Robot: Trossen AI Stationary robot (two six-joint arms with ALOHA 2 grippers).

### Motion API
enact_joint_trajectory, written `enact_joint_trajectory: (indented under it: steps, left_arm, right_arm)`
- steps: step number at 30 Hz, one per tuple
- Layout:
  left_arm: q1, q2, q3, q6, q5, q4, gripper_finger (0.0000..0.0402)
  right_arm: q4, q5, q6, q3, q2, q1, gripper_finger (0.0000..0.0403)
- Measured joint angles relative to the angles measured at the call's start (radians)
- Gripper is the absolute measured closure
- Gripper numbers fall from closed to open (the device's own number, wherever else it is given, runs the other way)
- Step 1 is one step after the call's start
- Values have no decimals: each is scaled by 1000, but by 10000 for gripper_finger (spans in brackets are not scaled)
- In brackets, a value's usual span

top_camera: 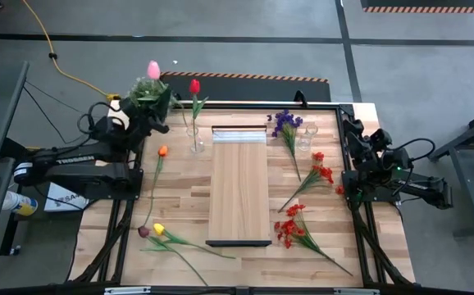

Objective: Pick and place flowers into a vace then onto a shelf
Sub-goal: Put the pink flower into the left transparent vase

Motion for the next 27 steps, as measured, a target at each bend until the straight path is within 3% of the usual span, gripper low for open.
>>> enact_joint_trajectory:
  steps: [12, 27]
  left_arm:
    - [1, -16, -122, 5, -67, 106, 370]
    - [1, 90, -125, 18, -127, 166, 370]
  right_arm:
    - [0, 46, 16, 0, 0, 0, 130]
    - [0, 46, 18, 0, 0, 0, 132]
